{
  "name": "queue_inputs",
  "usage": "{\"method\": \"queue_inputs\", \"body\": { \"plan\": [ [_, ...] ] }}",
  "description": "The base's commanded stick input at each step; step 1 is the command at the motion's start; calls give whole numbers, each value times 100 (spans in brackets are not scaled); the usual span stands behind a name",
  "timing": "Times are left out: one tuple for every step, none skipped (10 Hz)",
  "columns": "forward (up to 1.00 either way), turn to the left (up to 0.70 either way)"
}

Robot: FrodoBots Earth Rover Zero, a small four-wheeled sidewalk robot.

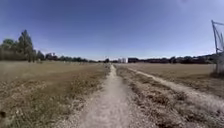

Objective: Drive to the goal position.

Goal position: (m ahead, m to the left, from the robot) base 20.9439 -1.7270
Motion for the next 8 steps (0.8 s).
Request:
{"method": "queue_inputs", "body": {
  "plan": [
    [70,0],
    [70,0],
    [70,0],
    [70,0],
    [70,0],
    [70,0],
    [70,0],
    [70,0]
  ]
}}
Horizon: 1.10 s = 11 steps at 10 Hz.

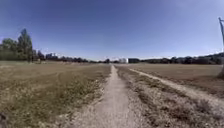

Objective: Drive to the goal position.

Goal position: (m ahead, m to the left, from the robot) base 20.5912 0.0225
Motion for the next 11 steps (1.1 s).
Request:
{"method": "queue_inputs", "body": {
  "plan": [
    [70,0],
    [70,0],
    [70,0],
    [70,0],
    [70,0],
    [70,0],
    [70,0],
    [70,0],
    [70,0],
    [70,-1],
    [70,-11]
  ]
}}
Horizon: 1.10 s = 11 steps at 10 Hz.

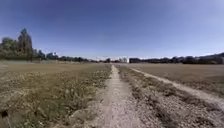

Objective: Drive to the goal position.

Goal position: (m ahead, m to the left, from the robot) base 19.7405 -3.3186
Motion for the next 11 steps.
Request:
{"method": "queue_inputs", "body": {
  "plan": [
    [70,-21],
    [70,-32],
    [70,-35],
    [70,-34],
    [70,-28],
    [70,-5],
    [70,-16],
    [70,-34],
    [70,-19],
    [70,-4],
    [70,-12]
  ]
}}
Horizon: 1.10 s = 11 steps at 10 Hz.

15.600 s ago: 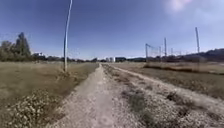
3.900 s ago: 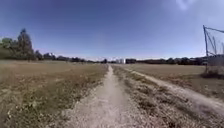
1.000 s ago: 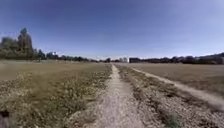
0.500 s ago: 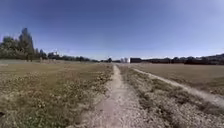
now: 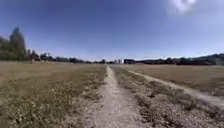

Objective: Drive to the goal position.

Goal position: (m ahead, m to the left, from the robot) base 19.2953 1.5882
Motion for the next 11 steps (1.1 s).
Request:
{"method": "queue_inputs", "body": {
  "plan": [
    [70,-27],
    [70,-35],
    [70,-35],
    [70,-35],
    [70,-32],
    [70,0],
    [70,0],
    [70,0],
    [70,0],
    [70,0],
    [70,0]
  ]
}}
